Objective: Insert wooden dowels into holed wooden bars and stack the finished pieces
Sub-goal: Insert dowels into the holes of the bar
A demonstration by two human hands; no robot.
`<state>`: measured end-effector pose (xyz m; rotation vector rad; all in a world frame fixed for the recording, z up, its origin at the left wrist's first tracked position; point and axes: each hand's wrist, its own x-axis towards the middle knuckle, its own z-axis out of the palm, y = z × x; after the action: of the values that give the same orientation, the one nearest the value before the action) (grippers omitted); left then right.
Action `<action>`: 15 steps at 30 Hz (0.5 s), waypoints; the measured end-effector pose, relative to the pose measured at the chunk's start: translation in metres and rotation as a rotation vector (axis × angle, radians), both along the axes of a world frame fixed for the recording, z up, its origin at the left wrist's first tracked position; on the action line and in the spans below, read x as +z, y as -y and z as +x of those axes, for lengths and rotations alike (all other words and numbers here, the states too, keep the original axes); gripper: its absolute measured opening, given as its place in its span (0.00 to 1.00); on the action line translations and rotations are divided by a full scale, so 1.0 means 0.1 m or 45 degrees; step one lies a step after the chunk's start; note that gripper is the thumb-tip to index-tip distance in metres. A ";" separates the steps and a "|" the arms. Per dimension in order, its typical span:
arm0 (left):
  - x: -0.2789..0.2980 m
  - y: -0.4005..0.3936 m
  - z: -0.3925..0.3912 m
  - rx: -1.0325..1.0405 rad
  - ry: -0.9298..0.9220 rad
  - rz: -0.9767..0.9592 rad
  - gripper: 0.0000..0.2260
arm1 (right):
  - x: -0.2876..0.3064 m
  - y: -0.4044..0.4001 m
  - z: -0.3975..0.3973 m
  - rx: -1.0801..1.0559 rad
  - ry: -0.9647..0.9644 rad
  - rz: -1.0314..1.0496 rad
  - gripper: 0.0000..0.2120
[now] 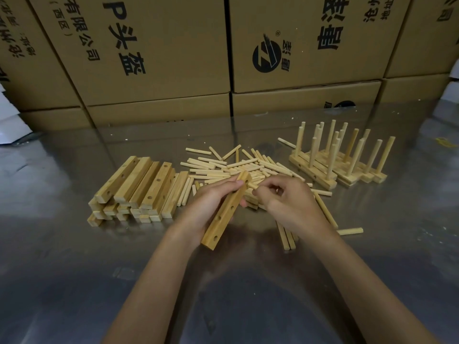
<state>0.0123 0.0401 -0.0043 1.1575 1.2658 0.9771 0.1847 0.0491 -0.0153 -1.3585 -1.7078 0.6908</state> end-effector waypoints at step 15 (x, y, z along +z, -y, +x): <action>0.00 0.08 0.07 -0.063 -0.161 0.273 0.15 | 0.04 0.05 0.04 0.142 0.272 0.194 0.08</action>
<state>0.0191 0.0318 -0.0047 1.4293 1.2477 1.0344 0.1883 0.0440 -0.0112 -1.2741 -1.9758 0.4782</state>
